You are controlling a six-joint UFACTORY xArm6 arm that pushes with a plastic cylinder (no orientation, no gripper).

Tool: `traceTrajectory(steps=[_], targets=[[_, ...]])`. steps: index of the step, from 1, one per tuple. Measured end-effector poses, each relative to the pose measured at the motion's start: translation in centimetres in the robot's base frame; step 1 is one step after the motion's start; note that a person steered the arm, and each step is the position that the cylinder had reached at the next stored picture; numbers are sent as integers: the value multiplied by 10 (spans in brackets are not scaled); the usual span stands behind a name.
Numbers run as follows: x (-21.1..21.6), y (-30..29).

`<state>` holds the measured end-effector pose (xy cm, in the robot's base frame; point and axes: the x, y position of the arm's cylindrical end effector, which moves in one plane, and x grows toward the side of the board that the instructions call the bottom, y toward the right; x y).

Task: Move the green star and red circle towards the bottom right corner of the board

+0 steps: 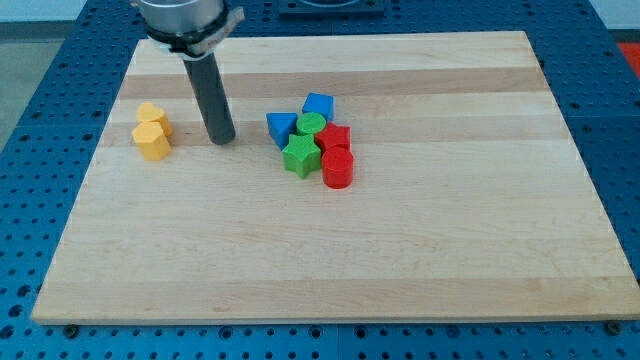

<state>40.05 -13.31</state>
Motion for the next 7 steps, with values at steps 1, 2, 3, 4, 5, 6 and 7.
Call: traceTrajectory(steps=[1,2,3,4,5,6,7], targets=[[3,36],[9,78],[31,111],[51,143],[66,173],[77,184],[80,174]])
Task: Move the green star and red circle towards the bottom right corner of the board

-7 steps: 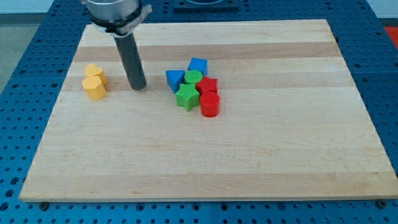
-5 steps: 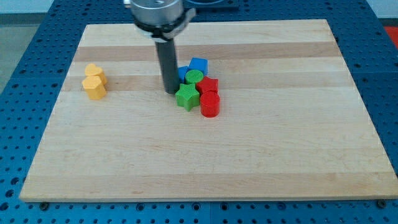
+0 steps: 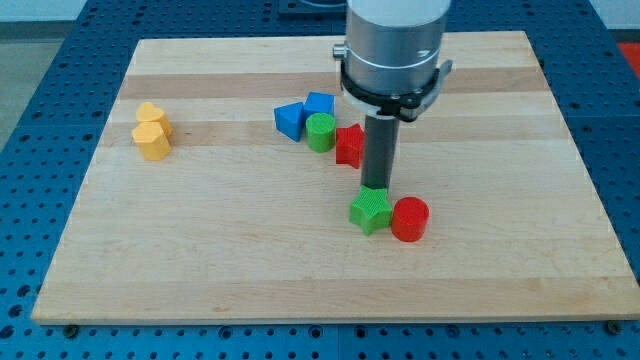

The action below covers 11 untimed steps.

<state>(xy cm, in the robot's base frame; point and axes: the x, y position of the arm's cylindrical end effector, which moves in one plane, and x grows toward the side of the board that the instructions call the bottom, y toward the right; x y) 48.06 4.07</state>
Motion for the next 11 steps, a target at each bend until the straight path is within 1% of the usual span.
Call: traceTrajectory(steps=[2,3,7,8,10,11], targets=[[6,-53],[20,-65],[51,48],[51,70],[67,86],[67,100]])
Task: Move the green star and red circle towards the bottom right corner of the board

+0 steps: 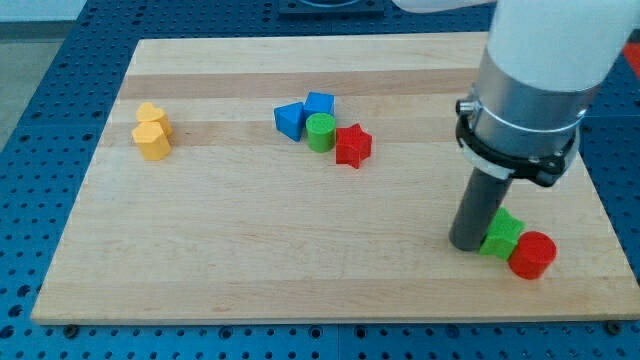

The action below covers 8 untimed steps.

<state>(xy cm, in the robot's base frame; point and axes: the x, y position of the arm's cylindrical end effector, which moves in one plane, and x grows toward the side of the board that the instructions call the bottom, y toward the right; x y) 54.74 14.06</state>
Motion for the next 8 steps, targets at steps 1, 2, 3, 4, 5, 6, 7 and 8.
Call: traceTrajectory(steps=[1,2,3,4,5,6,7,8], targets=[[0,16],[0,20],[0,20],[0,27],[-6,33],[-12,34],[-13,48],[-13,62]])
